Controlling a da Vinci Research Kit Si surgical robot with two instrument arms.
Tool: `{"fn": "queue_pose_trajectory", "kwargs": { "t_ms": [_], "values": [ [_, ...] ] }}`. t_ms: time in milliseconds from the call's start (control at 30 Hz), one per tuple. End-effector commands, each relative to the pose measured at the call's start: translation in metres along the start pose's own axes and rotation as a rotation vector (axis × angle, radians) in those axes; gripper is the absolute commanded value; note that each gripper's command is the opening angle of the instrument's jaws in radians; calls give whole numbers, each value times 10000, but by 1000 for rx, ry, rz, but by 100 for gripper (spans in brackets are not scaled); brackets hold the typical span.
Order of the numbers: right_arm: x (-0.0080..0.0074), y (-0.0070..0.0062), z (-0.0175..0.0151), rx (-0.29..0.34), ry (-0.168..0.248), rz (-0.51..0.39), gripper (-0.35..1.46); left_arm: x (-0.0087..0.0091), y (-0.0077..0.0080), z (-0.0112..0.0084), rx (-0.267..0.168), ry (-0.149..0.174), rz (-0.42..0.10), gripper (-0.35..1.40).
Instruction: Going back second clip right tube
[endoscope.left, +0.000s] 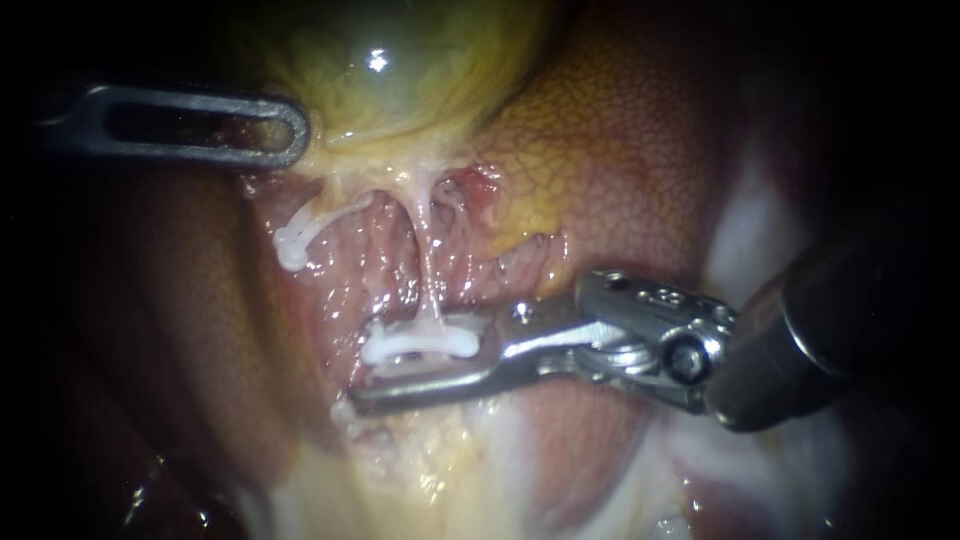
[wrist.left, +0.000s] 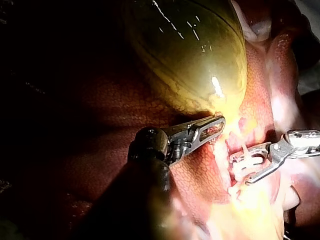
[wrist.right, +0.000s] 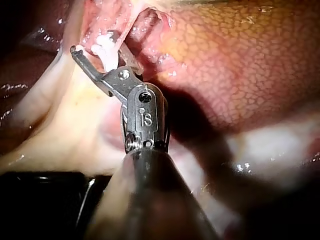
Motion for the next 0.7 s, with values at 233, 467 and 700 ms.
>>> {"fn": "queue_pose_trajectory", "kwargs": {
  "t_ms": [233,467,700],
  "values": [
    [3,-3,-35,-36,-5,-201,50,0,0,0,0,0,0,-35],
    [29,-5,-87,-31,-13,-338,50,0,0,0,0,0,0,-35],
    [67,-19,-131,-52,-106,-392,49,1,0,0,-1,0,0,-35]
  ]
}}
